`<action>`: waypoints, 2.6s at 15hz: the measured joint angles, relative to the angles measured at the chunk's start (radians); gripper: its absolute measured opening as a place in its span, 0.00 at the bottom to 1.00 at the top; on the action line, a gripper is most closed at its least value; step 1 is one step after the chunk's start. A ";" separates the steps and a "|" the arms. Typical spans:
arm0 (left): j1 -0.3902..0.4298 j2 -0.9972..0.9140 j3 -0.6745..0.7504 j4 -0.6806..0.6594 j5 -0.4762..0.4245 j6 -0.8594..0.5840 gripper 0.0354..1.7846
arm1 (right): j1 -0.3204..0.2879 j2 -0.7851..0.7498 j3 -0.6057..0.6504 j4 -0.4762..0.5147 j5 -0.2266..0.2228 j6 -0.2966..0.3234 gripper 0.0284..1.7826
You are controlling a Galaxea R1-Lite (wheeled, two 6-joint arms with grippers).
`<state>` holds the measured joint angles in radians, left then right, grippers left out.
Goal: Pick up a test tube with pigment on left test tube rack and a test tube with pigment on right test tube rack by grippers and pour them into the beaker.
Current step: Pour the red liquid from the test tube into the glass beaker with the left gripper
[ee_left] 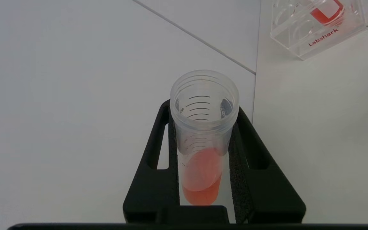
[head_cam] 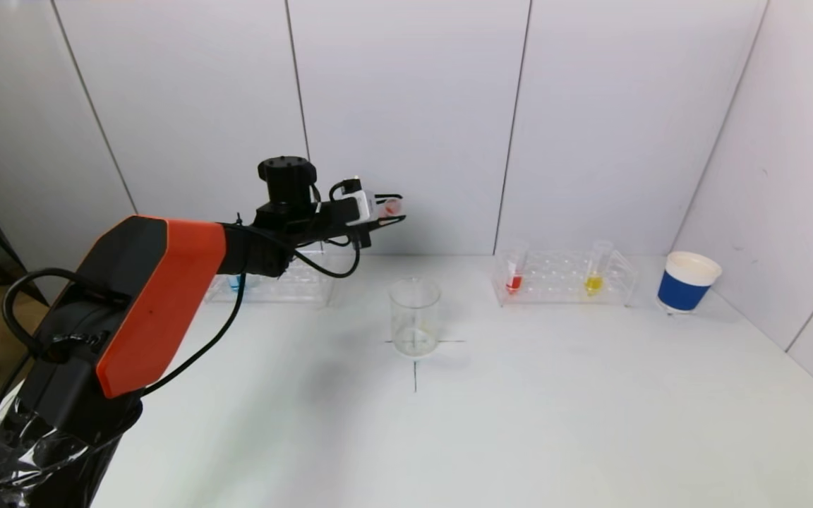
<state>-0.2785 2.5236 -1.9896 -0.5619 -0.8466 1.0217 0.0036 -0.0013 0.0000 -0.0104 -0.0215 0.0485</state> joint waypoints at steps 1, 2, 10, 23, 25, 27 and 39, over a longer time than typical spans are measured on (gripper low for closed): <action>-0.006 0.002 0.000 -0.005 0.000 0.011 0.24 | 0.000 0.000 0.000 0.000 0.000 0.001 1.00; -0.013 0.004 0.000 -0.020 -0.001 0.023 0.24 | 0.000 0.000 0.000 0.000 0.000 0.000 1.00; -0.065 0.019 0.035 -0.302 -0.033 0.063 0.24 | 0.000 0.000 0.000 0.000 0.000 0.000 1.00; -0.043 -0.012 0.184 -0.286 -0.110 0.123 0.24 | -0.001 0.000 0.000 0.000 0.000 0.000 1.00; -0.035 -0.035 0.232 -0.241 -0.126 0.167 0.24 | 0.000 0.000 0.000 0.000 0.000 0.000 1.00; -0.022 -0.063 0.263 -0.171 -0.127 0.219 0.24 | 0.000 0.000 0.000 0.000 0.000 0.000 1.00; -0.023 -0.094 0.272 -0.081 -0.122 0.458 0.24 | -0.001 0.000 0.000 0.000 0.000 0.000 1.00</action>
<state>-0.3015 2.4298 -1.7179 -0.6432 -0.9689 1.4798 0.0028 -0.0013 0.0000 -0.0104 -0.0211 0.0489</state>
